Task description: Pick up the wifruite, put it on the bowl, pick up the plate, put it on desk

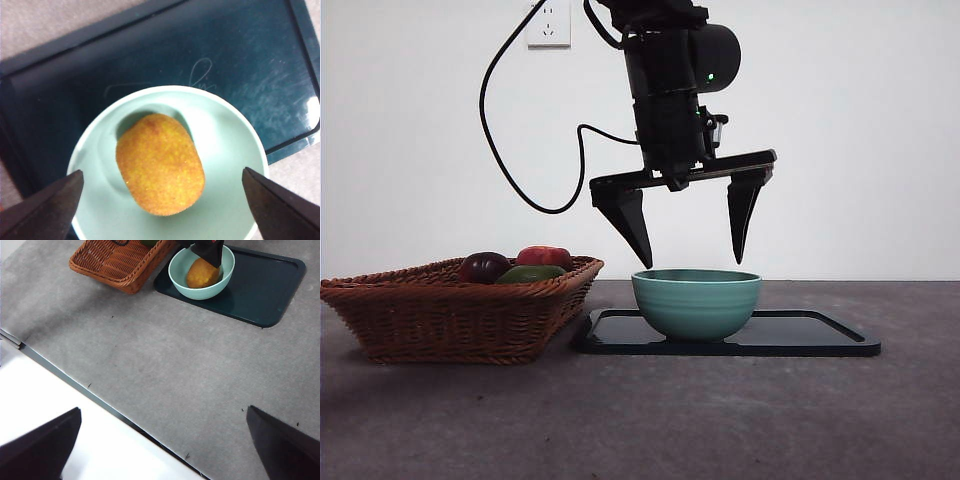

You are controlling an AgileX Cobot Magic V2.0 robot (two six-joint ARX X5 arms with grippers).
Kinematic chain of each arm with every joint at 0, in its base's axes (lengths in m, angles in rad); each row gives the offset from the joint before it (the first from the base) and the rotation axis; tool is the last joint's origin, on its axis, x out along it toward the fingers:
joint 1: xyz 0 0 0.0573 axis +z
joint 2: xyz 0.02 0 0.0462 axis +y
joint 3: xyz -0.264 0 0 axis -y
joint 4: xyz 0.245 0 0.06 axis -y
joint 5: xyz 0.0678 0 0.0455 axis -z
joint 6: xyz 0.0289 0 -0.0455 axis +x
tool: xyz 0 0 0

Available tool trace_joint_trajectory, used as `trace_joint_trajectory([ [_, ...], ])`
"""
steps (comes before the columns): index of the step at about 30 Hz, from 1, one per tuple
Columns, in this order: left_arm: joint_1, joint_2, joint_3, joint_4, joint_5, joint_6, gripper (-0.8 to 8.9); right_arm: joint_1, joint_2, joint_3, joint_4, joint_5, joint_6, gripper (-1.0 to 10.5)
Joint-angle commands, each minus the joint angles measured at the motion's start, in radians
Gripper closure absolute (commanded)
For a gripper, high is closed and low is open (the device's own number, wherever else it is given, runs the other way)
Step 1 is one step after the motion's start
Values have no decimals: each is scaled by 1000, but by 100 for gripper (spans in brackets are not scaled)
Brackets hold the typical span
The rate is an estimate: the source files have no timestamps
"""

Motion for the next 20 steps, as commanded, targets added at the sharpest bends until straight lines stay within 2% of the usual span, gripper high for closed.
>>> trace_joint_trajectory([
  [1,-10,41,33,8,-4,12,322,7,3,13,11,2,-8,393],
  [15,-14,76,33,26,-5,27,324,7,3,13,10,1,-8,393],
  [20,-17,95,33,25,-5,28,382,7,3,13,10,1,-8,393],
])
